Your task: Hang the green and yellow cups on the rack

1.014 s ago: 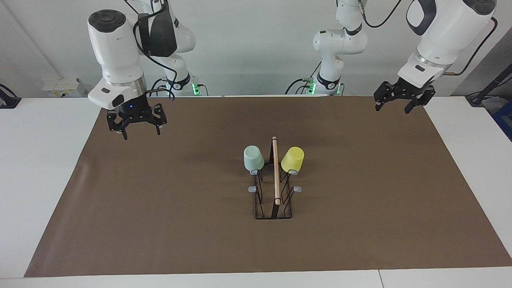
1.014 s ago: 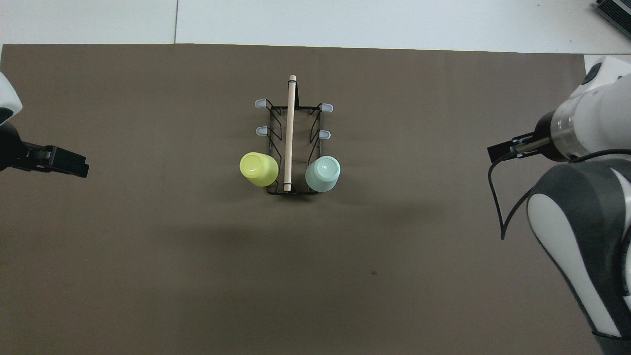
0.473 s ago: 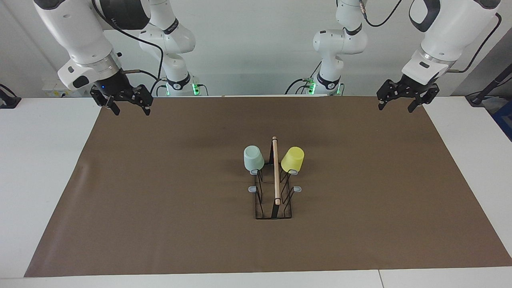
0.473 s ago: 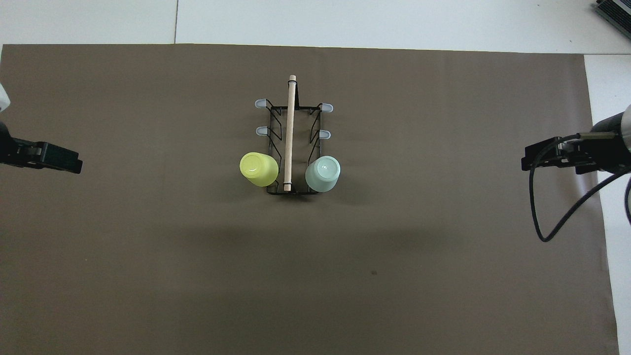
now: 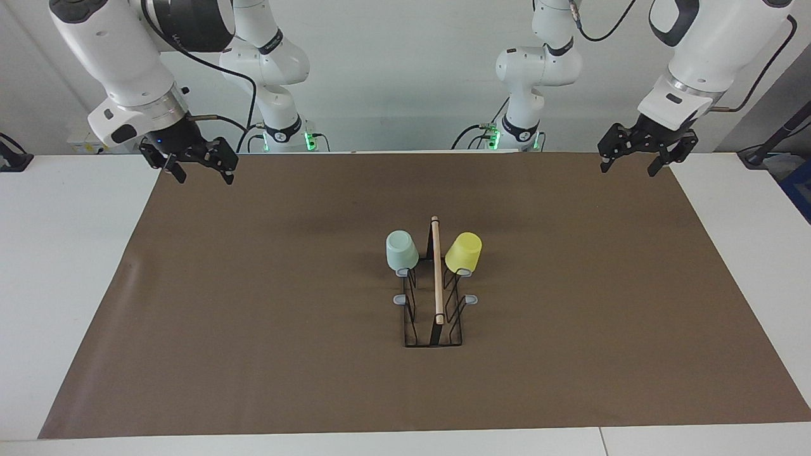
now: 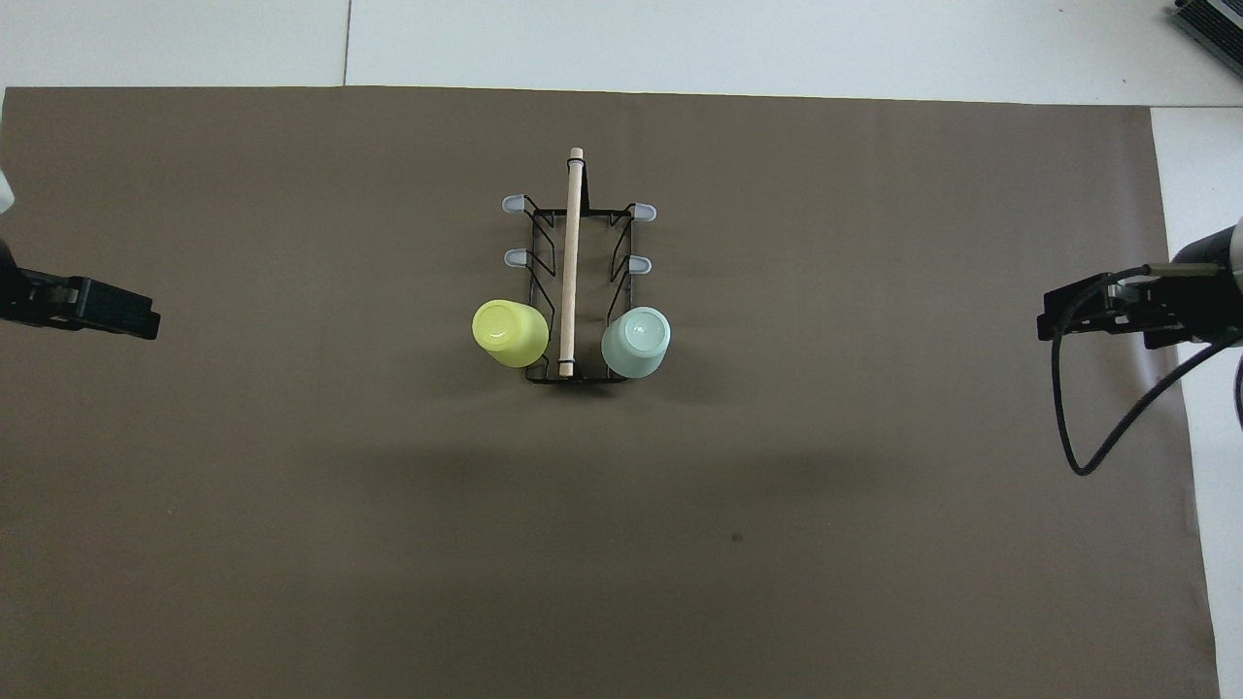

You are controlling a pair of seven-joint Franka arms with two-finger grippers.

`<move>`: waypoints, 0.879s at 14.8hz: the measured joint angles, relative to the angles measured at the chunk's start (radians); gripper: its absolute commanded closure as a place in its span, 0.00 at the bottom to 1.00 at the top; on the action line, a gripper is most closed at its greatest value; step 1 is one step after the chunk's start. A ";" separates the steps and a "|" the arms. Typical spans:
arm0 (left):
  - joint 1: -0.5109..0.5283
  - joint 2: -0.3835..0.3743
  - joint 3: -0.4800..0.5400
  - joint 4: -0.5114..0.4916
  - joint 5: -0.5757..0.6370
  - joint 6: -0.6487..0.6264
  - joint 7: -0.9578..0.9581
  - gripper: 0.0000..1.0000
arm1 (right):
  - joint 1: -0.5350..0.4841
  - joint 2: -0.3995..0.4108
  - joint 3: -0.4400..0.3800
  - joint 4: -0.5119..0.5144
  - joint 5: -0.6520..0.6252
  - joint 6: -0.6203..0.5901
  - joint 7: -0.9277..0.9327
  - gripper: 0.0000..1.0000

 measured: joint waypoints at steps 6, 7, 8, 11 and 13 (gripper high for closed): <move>0.002 0.000 0.000 0.000 0.000 -0.005 0.000 0.00 | 0.009 -0.017 -0.006 -0.037 -0.002 -0.003 0.000 0.00; 0.005 0.000 -0.001 0.000 0.000 -0.006 0.000 0.00 | 0.017 -0.019 -0.012 -0.037 -0.002 -0.003 0.000 0.00; 0.011 0.000 -0.005 0.000 0.000 -0.007 0.000 0.00 | 0.021 -0.020 -0.015 -0.036 -0.003 -0.003 0.000 0.00; 0.016 0.000 -0.010 0.000 0.000 -0.009 0.000 0.00 | 0.031 -0.022 -0.019 -0.027 -0.004 -0.003 0.000 0.00; 0.018 0.000 -0.012 0.000 0.000 -0.010 0.000 0.00 | 0.054 -0.022 -0.025 -0.024 -0.019 -0.003 0.000 0.00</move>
